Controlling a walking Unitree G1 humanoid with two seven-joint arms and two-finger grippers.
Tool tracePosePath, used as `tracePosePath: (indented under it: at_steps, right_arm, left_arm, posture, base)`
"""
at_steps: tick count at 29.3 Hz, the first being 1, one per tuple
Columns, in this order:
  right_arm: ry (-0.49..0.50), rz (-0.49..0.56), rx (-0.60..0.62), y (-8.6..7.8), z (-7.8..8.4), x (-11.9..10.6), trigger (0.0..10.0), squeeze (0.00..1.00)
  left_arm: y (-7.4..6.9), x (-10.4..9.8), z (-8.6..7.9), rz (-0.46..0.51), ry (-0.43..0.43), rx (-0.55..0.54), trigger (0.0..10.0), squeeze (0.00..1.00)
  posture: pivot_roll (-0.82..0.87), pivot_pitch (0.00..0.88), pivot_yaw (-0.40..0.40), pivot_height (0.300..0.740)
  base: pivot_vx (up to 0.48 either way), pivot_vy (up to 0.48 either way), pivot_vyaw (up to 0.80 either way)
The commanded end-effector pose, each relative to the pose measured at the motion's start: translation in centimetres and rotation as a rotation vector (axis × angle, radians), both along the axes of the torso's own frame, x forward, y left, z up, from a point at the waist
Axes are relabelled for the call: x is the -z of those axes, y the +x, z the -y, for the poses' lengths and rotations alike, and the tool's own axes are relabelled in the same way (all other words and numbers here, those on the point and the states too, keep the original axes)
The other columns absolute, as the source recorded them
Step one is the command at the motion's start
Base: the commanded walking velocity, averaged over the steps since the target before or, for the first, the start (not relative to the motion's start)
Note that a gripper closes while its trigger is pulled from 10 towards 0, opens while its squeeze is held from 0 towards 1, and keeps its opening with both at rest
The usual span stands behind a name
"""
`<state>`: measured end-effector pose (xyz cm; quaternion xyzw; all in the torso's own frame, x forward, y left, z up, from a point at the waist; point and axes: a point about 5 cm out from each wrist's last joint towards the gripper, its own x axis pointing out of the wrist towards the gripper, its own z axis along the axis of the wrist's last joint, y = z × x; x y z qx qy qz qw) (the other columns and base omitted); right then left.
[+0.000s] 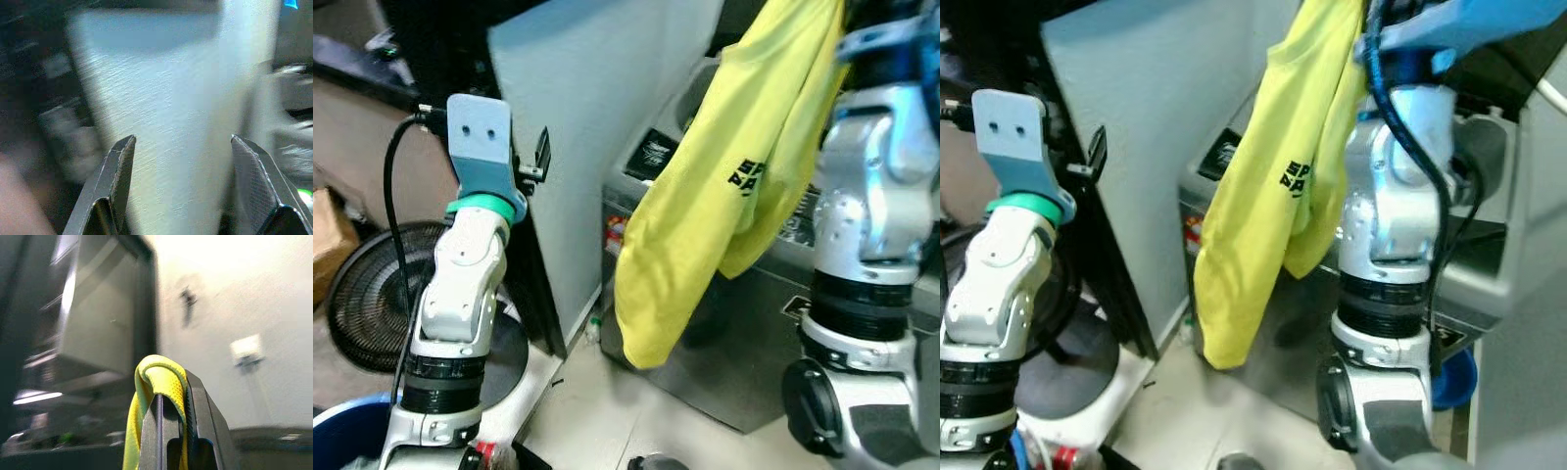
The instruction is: Clothes washing
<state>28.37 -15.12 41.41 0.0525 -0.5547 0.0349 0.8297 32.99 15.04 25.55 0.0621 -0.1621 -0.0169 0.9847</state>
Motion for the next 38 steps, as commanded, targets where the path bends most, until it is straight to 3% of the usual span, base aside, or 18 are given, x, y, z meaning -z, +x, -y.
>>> tracePosePath:
  at_steps: [1,3,5,7,10,12,15,18,25,28,31,38]
  right_arm:
    - [0.000,0.096,-0.006,-1.6,-0.2,-1.4,10.0,0.00]
    - [-0.003,0.121,-0.012,-2.0,-0.2,-1.9,10.0,0.00]
    - [-0.081,0.160,-0.094,-2.3,-1.5,-2.8,10.0,0.00]
    - [-0.103,0.145,-0.124,-2.1,-2.1,-2.6,10.0,0.00]
    - [-0.135,0.075,-0.202,-1.0,-3.8,-1.6,10.0,0.00]
    - [-0.135,0.054,-0.226,-0.7,-4.2,-1.2,10.0,0.00]
    - [-0.135,0.044,-0.237,-0.7,-4.3,-1.2,10.0,0.00]
    - [-0.133,0.028,-0.255,-0.5,-4.4,-1.0,10.0,0.00]
    - [-0.089,-0.025,-0.286,0.3,-4.5,-0.3,10.0,0.00]
    - [-0.080,-0.041,-0.287,0.6,-4.5,-0.1,10.0,0.00]
    - [-0.099,-0.112,-0.250,1.7,-4.4,1.2,10.0,0.00]
    - [-0.107,-0.156,-0.231,2.4,-4.3,2.4,10.0,0.00]
  left_arm:
    - [-0.1,-0.3,0.0,0.009,0.005,0.005,10.0,0.00]
    - [-0.1,-0.4,0.1,0.013,0.006,0.008,10.0,0.00]
    - [-0.1,0.0,0.4,0.004,0.020,0.026,10.0,0.00]
    - [-0.2,0.2,0.7,-0.007,0.028,0.046,10.0,0.00]
    - [-0.7,0.7,1.8,-0.049,0.023,0.176,10.0,0.00]
    - [-1.2,0.9,2.2,-0.060,0.046,0.254,10.0,0.00]
    - [-1.5,0.9,2.2,-0.058,0.071,0.284,10.0,0.00]
    - [-1.4,0.5,1.5,-0.020,0.090,0.211,10.0,0.00]
    - [-1.0,-0.9,0.3,0.060,0.038,0.075,10.0,0.00]
    - [-1.0,-1.1,0.1,0.077,0.040,0.060,10.0,0.00]
    - [-0.9,-1.5,0.0,0.087,0.041,0.055,10.0,0.00]
    - [-1.0,-1.5,0.3,0.090,0.049,0.065,10.0,0.00]
  posture:
    - [0.04,0.000,0.036,0.740]
    - [0.04,0.000,0.036,0.740]
    - [0.04,0.000,0.036,0.740]
    - [0.04,0.000,0.035,0.740]
    - [0.04,0.000,0.029,0.740]
    - [0.05,0.000,0.028,0.740]
    - [0.05,0.000,0.028,0.740]
    - [0.05,0.000,0.025,0.740]
    - [0.05,0.000,0.021,0.740]
    - [0.05,0.000,0.021,0.740]
    - [0.05,0.000,0.023,0.740]
    - [0.05,0.000,0.025,0.740]
  base:
    - [0.000,0.000,-0.80]
    - [0.000,0.000,-0.80]
    - [0.000,0.000,-0.80]
    - [0.000,0.000,-0.80]
    - [0.000,0.000,-0.80]
    - [0.000,0.000,-0.80]
    - [0.000,0.000,-0.80]
    - [0.000,0.000,-0.80]
    - [0.000,0.000,-0.80]
    - [0.255,0.000,-0.79]
    - [0.416,0.160,0.00]
    - [0.414,0.240,0.00]
